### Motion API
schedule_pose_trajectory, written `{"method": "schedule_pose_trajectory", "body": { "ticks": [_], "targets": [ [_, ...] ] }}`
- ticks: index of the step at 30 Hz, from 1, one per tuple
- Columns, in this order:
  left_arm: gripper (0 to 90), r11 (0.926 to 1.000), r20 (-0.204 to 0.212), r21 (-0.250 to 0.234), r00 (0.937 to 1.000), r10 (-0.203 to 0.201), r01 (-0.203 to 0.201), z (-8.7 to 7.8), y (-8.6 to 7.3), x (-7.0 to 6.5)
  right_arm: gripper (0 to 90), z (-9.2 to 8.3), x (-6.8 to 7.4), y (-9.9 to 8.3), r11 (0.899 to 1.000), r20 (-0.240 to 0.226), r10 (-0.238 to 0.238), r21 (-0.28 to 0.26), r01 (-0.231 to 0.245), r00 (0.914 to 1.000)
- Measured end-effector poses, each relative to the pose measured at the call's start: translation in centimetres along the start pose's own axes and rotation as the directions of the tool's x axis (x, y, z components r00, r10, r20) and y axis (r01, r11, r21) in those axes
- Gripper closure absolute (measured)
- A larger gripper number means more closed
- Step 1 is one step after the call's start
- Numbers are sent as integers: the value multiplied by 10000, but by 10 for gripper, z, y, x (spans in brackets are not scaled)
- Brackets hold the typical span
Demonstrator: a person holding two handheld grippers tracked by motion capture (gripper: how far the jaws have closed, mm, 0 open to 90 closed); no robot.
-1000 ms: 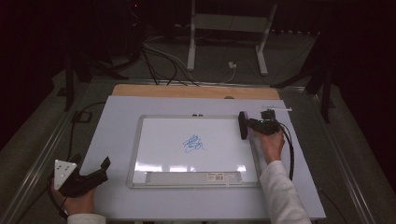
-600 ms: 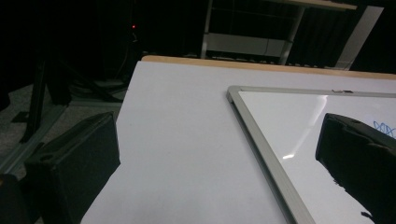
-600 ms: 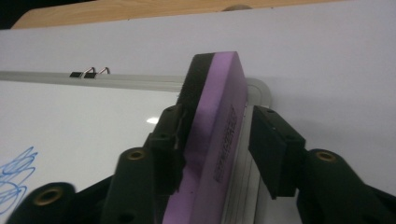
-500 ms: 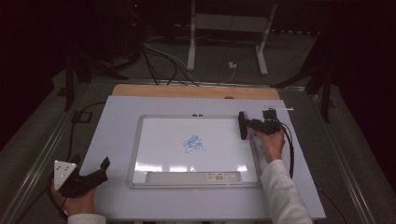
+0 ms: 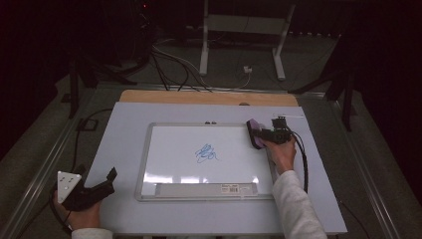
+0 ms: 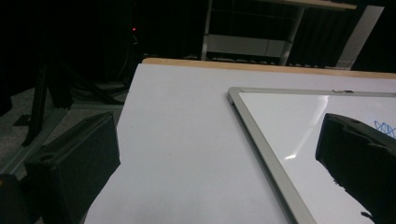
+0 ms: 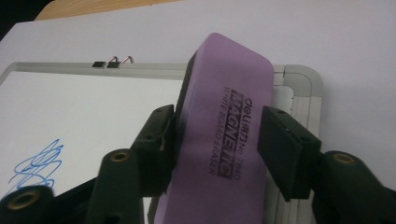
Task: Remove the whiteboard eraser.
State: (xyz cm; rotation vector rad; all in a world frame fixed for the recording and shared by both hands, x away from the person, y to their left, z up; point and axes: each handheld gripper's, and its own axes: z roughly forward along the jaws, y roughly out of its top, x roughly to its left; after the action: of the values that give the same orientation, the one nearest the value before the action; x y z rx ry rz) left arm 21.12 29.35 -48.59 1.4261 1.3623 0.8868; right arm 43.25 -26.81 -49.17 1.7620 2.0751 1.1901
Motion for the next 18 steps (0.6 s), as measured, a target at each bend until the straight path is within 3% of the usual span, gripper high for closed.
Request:
{"method": "schedule_pose_trajectory", "body": {
  "ticks": [7,18],
  "targets": [
    [6,9999,14,40,9999,139,-139,1,1,-3,380,2,-1,0,9996,62,151,240,-152,9999],
    [6,9998,15,-38,9998,173,-173,0,1,-3,394,5,2,-3,9989,73,229,412,-232,9997]
  ]
}}
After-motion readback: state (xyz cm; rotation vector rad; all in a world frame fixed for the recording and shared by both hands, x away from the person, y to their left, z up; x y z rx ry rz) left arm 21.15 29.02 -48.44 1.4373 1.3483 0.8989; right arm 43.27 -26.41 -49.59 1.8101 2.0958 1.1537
